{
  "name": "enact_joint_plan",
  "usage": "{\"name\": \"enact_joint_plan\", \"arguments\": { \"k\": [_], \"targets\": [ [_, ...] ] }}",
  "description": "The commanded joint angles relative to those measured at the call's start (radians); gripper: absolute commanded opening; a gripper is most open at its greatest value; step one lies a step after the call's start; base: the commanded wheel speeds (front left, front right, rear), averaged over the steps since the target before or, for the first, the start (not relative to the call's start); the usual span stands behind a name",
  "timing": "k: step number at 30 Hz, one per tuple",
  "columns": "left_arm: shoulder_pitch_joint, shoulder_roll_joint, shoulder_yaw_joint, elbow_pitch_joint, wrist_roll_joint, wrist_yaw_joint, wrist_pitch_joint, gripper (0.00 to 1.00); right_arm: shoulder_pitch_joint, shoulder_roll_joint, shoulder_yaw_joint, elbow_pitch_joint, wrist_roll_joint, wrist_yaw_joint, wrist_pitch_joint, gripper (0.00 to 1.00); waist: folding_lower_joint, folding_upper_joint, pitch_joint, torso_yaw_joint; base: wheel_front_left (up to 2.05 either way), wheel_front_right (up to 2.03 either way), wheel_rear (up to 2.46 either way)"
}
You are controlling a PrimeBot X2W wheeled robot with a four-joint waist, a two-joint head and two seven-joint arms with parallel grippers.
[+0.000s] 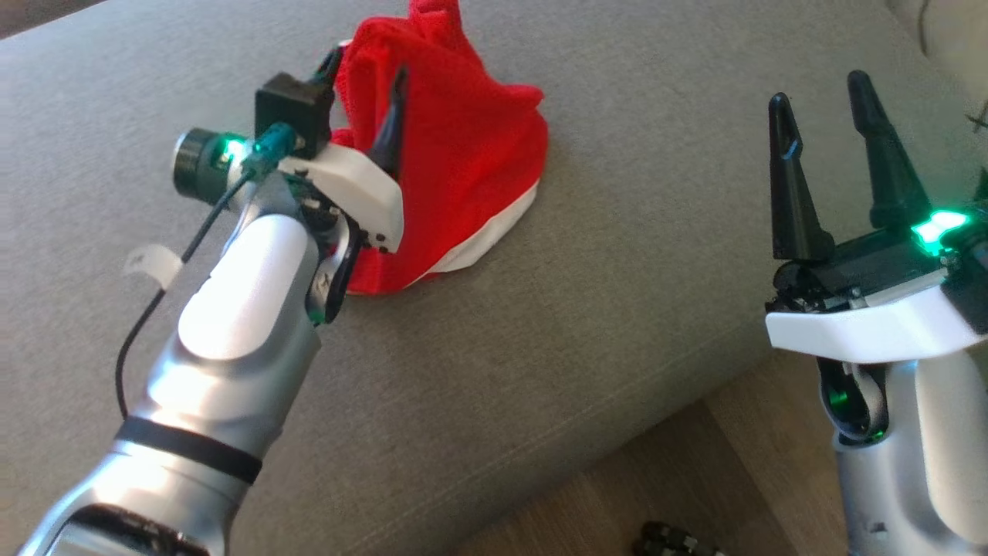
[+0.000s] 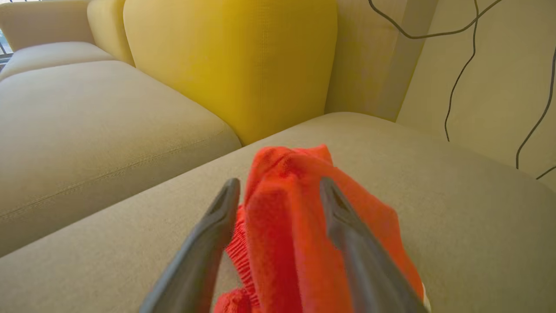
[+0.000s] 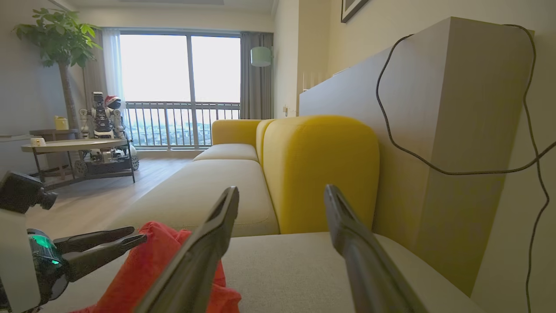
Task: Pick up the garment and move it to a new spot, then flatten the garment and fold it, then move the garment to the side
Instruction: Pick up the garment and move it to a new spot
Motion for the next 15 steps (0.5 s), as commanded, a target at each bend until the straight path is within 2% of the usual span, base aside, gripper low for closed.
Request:
{"name": "enact_joint_plan", "arguments": {
  "k": [1,4,8,14,15],
  "targets": [
    [-0.034,0.007,0.025,-0.027,-0.002,-0.005,-0.016,1.0,-0.024,0.002,0.019,-0.035,-0.01,0.0,-0.006,1.0,-0.0001,0.0,-0.007,0.021,0.0,0.0,0.0],
    [-0.027,0.007,0.04,-0.018,-0.021,-0.013,-0.049,1.0,-0.018,0.002,0.017,-0.028,-0.033,0.0,-0.006,1.0,-0.0001,0.0,-0.021,0.065,0.0,0.0,0.0],
    [0.001,0.036,0.074,-0.059,-0.04,-0.016,-0.081,1.0,-0.007,0.002,0.012,-0.011,-0.073,0.0,-0.006,1.0,-0.0001,0.0,-0.058,0.144,0.0,0.0,0.0],
    [0.135,0.148,0.188,-0.232,-0.046,0.037,-0.101,1.0,0.025,0.002,0.025,0.034,-0.125,0.0,-0.006,1.0,-0.0001,0.0,-0.139,0.251,0.0,0.0,0.0],
    [0.214,0.169,0.236,-0.314,-0.052,0.053,-0.102,1.0,0.043,0.002,0.016,0.055,-0.135,0.0,-0.006,1.0,-0.0001,0.0,-0.165,0.285,0.0,0.0,0.0]
  ]
}}
